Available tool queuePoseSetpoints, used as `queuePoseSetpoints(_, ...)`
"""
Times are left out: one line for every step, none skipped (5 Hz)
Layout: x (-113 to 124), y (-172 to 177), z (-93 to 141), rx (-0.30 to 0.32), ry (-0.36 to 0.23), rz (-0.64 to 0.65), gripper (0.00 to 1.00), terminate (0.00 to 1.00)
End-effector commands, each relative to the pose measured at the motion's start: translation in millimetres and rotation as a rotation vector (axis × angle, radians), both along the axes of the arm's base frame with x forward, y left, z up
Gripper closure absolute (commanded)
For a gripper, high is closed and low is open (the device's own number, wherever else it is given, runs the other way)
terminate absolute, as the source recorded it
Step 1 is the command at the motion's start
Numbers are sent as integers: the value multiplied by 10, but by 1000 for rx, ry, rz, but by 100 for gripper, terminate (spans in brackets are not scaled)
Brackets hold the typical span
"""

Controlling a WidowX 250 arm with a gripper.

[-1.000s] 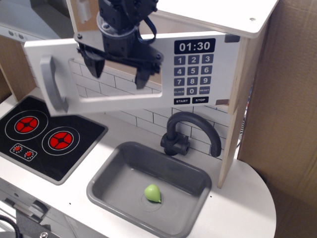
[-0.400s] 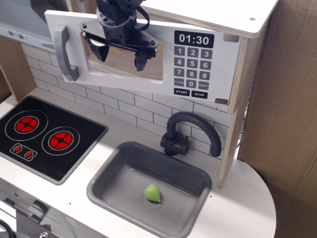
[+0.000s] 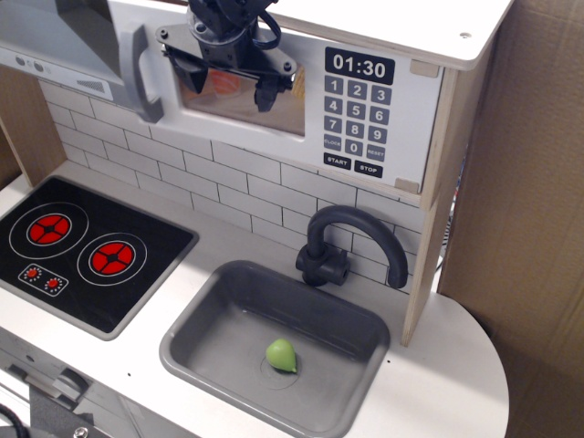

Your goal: Close microwave

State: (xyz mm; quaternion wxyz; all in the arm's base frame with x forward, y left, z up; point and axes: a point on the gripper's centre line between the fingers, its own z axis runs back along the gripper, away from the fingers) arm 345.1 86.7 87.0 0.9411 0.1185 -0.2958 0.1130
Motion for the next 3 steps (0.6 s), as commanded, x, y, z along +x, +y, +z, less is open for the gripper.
queuePoseSetpoints(151, 46, 205, 18, -127, 2, 0, 0)
queuePoseSetpoints(170, 37, 192, 13, -141, 11, 0, 0)
queuePoseSetpoints(152, 5, 208, 13, -131, 22, 0, 0)
